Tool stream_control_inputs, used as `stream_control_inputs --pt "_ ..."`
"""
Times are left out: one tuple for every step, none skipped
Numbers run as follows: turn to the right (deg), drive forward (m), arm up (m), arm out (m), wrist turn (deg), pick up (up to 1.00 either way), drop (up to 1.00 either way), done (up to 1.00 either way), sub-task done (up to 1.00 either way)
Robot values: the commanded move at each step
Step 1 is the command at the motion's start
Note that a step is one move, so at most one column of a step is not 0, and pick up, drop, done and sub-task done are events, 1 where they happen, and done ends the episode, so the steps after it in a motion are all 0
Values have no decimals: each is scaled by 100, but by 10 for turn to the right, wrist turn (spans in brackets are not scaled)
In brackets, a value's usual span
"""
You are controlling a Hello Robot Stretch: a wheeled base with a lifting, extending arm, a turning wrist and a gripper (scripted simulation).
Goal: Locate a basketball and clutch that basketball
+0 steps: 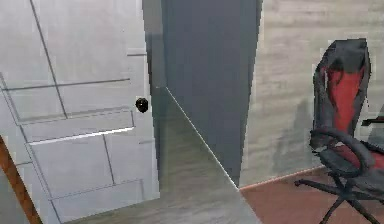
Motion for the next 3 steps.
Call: stream_control_inputs --pt "0 100 0 0 0 0 0 0 0" --pt "-30 0 0 0 0 0 0 0 0" --pt "0 20 0 0 0 0 0 0 0"
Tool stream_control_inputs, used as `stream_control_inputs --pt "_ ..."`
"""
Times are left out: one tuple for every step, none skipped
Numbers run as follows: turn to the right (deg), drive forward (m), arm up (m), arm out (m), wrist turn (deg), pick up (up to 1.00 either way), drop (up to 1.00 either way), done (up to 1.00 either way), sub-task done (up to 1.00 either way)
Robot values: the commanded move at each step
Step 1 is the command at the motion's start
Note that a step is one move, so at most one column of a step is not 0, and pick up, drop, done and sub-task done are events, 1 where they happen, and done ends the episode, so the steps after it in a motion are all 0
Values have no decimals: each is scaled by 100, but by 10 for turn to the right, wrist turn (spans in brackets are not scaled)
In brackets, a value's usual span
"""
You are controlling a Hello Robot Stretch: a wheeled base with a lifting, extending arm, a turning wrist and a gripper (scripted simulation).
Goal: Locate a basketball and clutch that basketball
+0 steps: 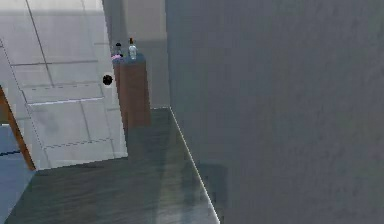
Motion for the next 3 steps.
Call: stream_control_inputs --pt "150 0 0 0 0 0 0 0 0" --pt "0 40 0 0 0 0 0 0 0" --pt "-450 0 0 0 0 0 0 0 0"
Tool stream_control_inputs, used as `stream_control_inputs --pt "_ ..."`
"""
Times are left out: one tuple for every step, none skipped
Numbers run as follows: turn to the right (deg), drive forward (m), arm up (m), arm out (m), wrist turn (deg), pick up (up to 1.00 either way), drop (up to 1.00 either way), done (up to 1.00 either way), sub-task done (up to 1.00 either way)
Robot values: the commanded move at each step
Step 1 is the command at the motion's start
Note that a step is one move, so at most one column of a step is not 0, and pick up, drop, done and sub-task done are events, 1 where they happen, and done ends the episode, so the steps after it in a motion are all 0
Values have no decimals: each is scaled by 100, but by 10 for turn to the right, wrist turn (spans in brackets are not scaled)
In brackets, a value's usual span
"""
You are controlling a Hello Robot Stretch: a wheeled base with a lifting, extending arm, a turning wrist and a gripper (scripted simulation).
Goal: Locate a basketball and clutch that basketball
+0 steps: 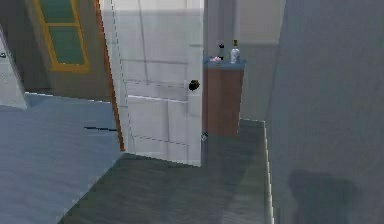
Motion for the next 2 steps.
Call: stream_control_inputs --pt "-450 0 0 0 0 0 0 0 0" --pt "-90 0 0 0 0 0 0 0 0"
